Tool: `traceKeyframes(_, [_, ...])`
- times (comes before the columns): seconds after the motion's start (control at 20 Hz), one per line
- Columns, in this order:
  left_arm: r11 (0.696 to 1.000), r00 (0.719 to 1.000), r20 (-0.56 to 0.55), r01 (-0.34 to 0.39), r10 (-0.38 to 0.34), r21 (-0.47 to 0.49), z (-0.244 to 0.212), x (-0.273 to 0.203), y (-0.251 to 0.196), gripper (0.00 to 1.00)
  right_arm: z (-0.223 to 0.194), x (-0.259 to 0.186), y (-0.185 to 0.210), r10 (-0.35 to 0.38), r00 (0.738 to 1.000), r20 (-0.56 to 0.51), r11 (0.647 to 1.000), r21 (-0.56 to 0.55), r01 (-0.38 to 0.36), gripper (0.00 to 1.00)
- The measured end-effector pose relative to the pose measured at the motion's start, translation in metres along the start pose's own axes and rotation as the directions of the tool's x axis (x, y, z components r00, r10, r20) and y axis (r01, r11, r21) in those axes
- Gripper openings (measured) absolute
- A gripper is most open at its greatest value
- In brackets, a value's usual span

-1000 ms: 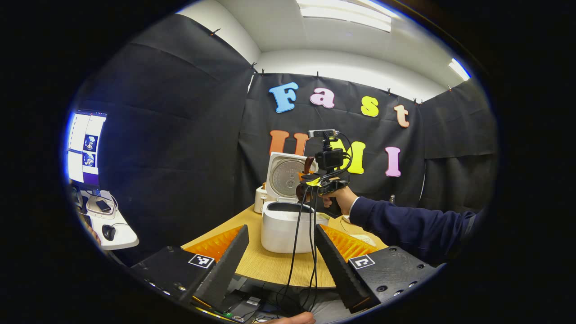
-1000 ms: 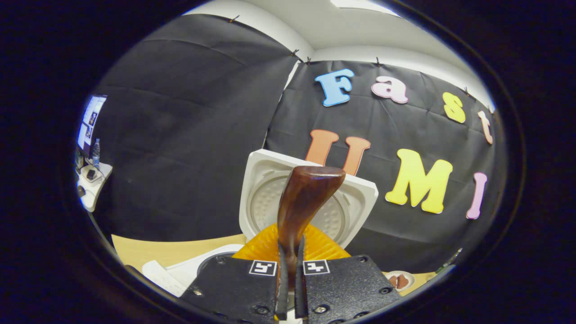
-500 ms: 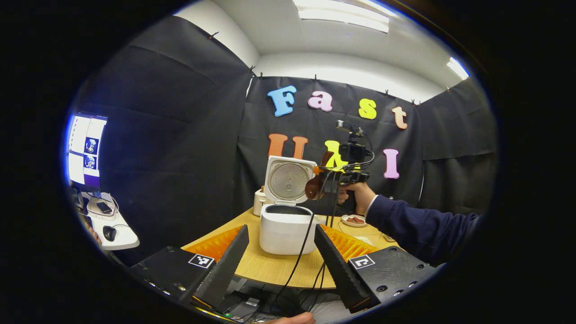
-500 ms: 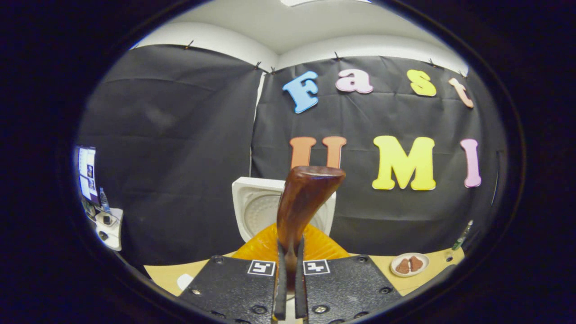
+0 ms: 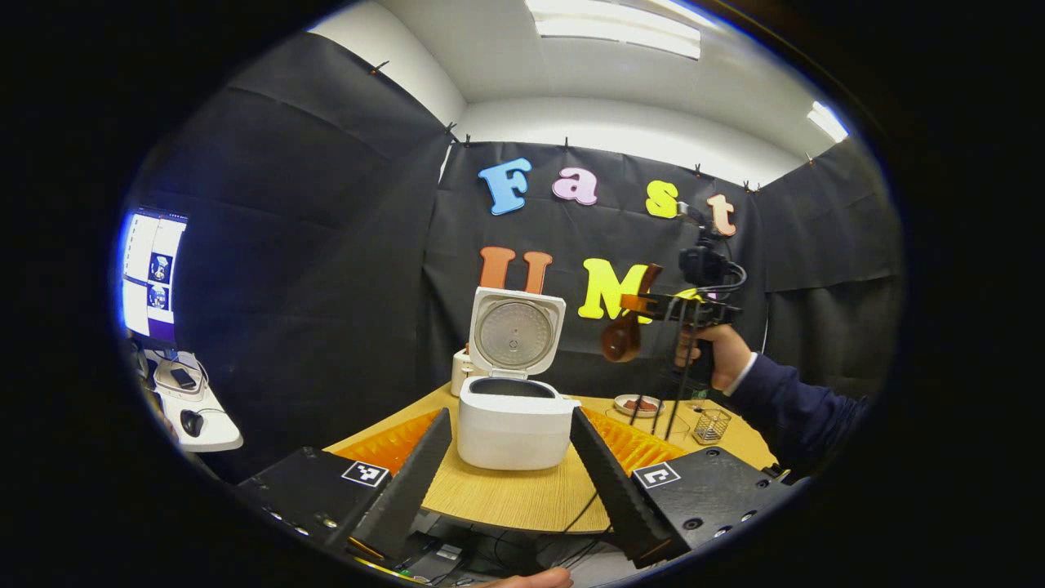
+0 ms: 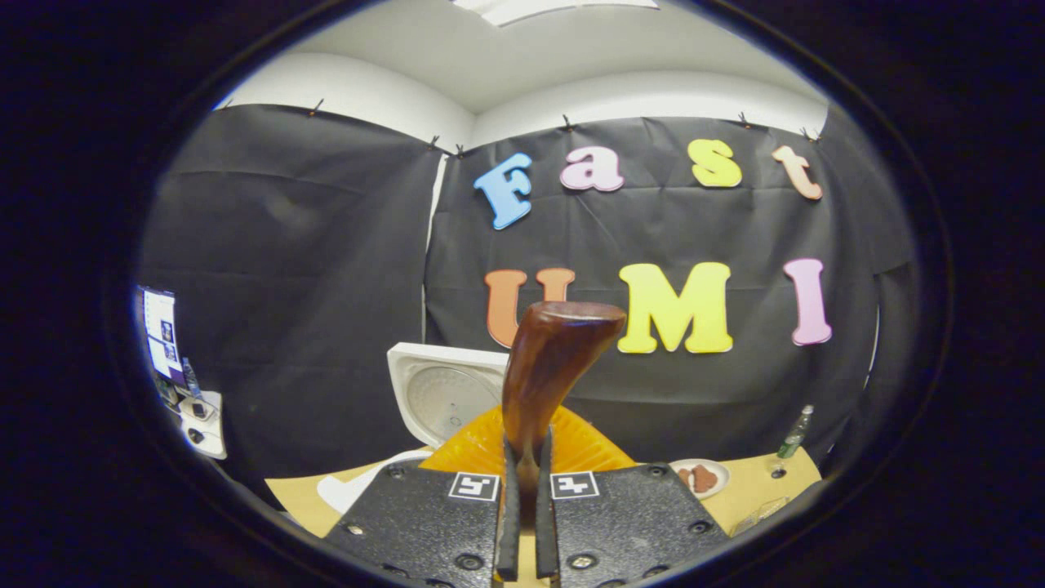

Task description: Close the left gripper, press the button to open the rice cooker; take a wooden spoon from the chopstick holder with the right hand, scoop a spoonful of rice and pour it into the rice cooker, then put the wooden spoon back into the chopstick holder.

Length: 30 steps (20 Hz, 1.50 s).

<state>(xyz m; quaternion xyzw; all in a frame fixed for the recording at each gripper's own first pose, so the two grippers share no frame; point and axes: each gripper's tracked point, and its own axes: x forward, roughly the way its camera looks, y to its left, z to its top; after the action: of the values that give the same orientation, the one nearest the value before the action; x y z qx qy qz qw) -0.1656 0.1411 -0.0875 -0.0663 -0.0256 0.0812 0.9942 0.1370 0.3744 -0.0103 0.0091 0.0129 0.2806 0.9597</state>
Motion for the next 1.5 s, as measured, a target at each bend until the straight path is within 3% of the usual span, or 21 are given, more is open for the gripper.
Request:
traceKeyframes(0.5, [1.0,1.0,0.007,-0.009,0.009,0.008,-0.001,0.041,-0.013,0.93,-0.036,-0.072,-0.151,-0.197,0.979,-0.055,0.977,0.07,0.201,0.1])
traceKeyframes(0.9, [1.0,1.0,0.024,0.016,-0.017,0.026,0.004,0.099,-0.048,0.93,-0.075,-0.107,-0.281,-0.36,0.929,-0.083,0.926,0.084,0.367,0.1])
traceKeyframes(1.15, [0.999,0.999,0.033,0.035,-0.036,0.034,0.008,0.135,-0.072,0.93,-0.102,-0.114,-0.345,-0.407,0.906,-0.116,0.9,0.117,0.419,0.1])
traceKeyframes(1.5, [0.997,0.998,-0.009,0.059,-0.059,0.056,-0.006,0.177,-0.11,0.93,-0.154,-0.09,-0.394,-0.415,0.892,-0.18,0.889,0.127,0.439,0.12])
